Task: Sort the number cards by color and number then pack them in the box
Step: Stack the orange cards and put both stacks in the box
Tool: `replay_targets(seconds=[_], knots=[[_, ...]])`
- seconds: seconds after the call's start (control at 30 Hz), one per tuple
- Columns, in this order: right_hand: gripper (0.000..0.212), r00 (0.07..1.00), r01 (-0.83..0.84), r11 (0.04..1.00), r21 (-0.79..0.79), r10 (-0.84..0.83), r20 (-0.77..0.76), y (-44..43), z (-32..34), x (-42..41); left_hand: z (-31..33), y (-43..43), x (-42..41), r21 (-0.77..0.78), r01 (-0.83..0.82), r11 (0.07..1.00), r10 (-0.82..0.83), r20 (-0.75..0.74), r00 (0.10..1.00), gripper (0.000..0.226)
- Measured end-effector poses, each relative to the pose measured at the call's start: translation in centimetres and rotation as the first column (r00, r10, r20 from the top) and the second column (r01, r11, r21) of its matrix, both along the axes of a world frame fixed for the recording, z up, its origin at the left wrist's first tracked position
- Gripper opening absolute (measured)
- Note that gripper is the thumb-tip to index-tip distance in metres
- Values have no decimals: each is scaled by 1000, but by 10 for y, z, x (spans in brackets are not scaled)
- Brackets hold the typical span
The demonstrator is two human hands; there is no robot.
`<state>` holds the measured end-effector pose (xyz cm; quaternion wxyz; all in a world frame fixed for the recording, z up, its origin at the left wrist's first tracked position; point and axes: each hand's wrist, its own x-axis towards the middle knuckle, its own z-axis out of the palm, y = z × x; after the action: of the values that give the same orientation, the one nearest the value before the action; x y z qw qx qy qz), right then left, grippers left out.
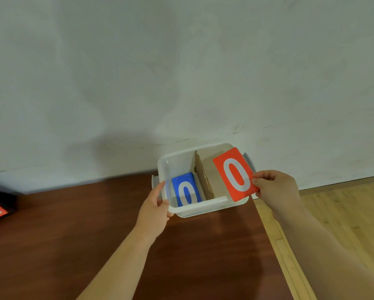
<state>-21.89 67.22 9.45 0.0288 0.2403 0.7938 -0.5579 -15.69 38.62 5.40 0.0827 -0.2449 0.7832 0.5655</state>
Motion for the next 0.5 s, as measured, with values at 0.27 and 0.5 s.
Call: replay_targets(seconds=[0.27, 0.5], knots=[[17, 995, -92, 986, 139, 86, 48, -29, -1, 22, -5, -34, 56, -39, 23, 999, -23, -3, 1000, 57], [18, 972, -234, 901, 366, 209, 107, -56, -2, 36, -3, -41, 73, -51, 48, 998, -49, -13, 999, 55]])
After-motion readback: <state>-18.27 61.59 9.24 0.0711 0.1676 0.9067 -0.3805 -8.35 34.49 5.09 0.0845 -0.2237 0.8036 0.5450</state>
